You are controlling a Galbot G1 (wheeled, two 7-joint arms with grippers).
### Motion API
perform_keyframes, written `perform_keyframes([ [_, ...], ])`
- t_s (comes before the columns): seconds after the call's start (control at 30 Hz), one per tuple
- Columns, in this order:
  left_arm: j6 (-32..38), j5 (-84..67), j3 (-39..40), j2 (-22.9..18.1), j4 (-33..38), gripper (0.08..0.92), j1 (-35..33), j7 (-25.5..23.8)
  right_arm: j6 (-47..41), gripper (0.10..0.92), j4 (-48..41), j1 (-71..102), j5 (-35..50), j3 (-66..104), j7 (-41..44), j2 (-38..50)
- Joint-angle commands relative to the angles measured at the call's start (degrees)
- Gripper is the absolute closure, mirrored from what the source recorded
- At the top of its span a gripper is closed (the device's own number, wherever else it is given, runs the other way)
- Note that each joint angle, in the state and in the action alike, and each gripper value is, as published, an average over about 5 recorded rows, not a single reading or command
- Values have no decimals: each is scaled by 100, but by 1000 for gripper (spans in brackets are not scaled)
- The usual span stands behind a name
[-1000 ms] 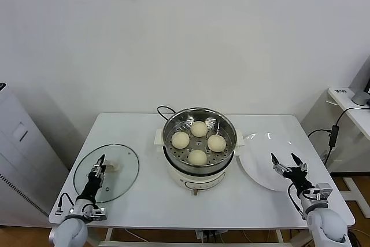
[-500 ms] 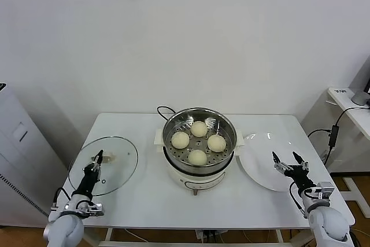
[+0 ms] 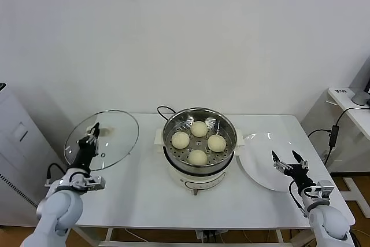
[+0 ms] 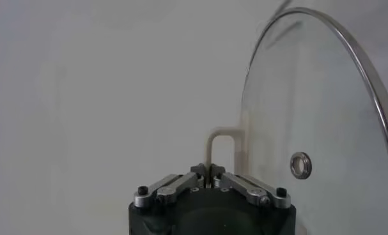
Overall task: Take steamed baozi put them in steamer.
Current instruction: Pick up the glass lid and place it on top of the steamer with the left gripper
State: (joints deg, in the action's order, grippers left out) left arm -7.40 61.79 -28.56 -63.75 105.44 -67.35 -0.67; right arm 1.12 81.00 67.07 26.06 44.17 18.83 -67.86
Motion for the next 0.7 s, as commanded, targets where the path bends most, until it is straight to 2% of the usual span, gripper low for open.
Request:
perform_keyframes([
  [0.03,-1847,22,1387,393,1127,899,450,-917,4,203,-11,-15,-7,-1,6,12],
  [0.37,-2316,1086,3012,-249,771,899,1600,-1092,-5,203,-56,-15,-43,-13,6,116],
  [0.7,-2357,1501,3663,-818,60,899,2108,-1245,-4,203,-91,-26,-54,-39,16,96],
])
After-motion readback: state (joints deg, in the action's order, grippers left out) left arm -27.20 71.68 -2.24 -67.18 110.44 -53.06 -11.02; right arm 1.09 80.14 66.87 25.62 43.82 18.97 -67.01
